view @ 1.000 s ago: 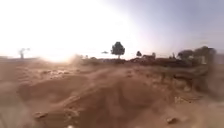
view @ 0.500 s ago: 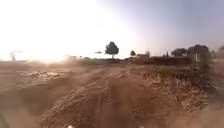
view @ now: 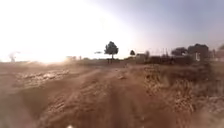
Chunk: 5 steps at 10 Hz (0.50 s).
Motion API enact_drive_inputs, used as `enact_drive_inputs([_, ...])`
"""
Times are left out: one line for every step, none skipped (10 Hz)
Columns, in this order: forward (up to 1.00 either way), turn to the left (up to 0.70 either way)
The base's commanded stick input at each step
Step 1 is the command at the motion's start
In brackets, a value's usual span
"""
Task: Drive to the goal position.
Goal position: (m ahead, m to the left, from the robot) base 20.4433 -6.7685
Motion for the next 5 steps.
enact_drive_inputs([0.70,0.00])
enact_drive_inputs([0.70,0.00])
enact_drive_inputs([0.70,0.00])
enact_drive_inputs([0.70,0.00])
enact_drive_inputs([0.70,0.00])
